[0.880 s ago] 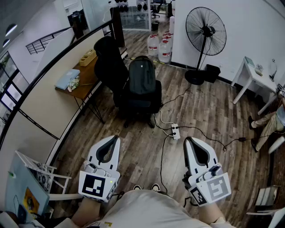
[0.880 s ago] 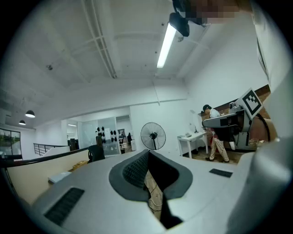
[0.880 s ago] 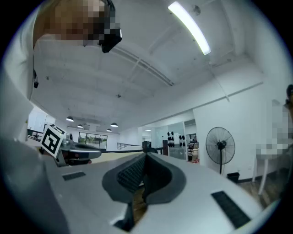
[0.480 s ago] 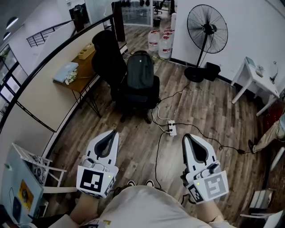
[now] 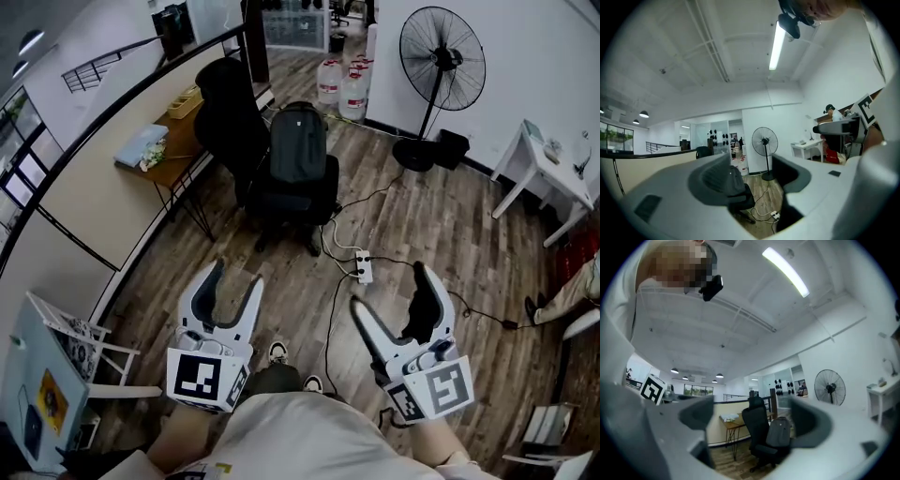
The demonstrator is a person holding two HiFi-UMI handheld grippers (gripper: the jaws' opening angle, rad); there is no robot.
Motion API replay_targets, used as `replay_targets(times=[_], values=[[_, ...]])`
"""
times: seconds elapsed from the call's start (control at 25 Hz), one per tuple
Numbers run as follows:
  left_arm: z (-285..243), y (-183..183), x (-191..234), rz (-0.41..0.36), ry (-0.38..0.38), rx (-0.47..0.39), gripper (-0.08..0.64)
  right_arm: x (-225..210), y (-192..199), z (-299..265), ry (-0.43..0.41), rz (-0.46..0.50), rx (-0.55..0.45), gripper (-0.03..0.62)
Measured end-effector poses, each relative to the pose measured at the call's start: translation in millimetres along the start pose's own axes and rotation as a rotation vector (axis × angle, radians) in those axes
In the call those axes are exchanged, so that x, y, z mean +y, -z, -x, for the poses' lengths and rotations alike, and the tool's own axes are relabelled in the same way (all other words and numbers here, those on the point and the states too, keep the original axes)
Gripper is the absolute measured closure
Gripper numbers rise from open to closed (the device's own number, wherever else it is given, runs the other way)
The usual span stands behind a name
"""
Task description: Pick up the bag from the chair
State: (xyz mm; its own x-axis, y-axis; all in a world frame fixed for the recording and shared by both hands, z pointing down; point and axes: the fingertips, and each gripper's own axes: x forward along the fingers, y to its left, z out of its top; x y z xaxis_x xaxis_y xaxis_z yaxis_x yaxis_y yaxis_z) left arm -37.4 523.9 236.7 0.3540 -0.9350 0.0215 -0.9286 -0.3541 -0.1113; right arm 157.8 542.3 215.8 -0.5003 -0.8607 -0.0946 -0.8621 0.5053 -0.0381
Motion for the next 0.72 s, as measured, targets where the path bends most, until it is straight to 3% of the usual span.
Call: replay_targets(times=[0.04,0.08,0.2,0.72], values=[[-2,0,2,0.014,-0.010,-0.007,0.213,-1,-1,-3,-0.001,-0.006,-0.013,0.014],[-4,1,4,0.021,-0.014,-0.011,0.176,-2,1,-7,-0.001,-0.004,-0.011,0.011],[-10,4,8,0.014,-0.017,-0.015,0.160,-6,12,-16,0.014,0.020,0.032,0.012],[-96,21,68,0.034,0.000,-0.005,0.152,-35,29,-112,0.038,0.058,0.061,0.014]])
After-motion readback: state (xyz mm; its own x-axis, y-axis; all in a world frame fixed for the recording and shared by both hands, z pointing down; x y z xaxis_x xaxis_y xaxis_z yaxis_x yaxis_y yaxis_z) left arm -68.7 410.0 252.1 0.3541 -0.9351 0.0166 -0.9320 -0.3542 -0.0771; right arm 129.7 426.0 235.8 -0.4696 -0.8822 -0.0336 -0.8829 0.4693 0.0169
